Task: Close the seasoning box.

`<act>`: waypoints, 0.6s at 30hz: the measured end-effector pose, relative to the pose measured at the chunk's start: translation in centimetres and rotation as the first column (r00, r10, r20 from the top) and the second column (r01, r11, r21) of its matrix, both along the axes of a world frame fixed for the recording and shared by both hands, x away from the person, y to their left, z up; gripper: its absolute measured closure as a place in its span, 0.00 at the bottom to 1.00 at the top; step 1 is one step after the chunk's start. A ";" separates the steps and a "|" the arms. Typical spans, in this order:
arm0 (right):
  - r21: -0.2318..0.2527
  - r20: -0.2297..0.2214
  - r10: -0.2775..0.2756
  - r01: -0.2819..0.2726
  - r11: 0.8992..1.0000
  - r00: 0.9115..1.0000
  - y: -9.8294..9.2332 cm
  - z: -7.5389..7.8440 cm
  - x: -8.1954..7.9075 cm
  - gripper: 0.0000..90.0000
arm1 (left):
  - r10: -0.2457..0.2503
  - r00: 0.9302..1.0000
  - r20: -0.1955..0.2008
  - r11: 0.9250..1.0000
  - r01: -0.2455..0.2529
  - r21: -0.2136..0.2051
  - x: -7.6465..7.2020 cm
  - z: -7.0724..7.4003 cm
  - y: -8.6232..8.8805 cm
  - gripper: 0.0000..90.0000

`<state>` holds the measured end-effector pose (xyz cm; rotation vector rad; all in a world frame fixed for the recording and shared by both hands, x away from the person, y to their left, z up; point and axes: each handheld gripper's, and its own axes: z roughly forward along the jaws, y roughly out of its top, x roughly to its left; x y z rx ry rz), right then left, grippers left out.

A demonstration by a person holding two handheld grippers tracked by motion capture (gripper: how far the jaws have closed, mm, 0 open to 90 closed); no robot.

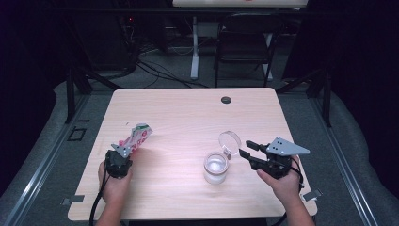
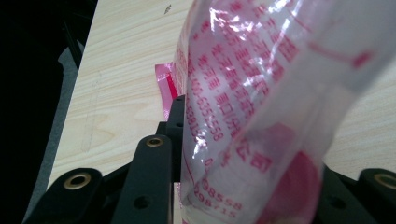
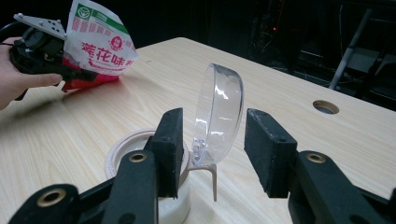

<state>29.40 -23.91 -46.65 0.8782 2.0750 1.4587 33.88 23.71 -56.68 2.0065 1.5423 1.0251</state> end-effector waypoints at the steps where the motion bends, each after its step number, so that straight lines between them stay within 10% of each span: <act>1: -0.002 0.000 0.002 -0.002 1.000 1.000 0.0 0.0 0.0 0.63 | -0.001 1.000 0.002 1.000 0.001 0.000 0.0 0.0 0.0 0.73; 18: 0.003 0.005 0.000 0.000 1.000 1.000 0.1 0.1 0.2 0.58 | -0.065 0.997 0.051 0.977 0.074 -0.200 -0.8 1.4 0.0 0.35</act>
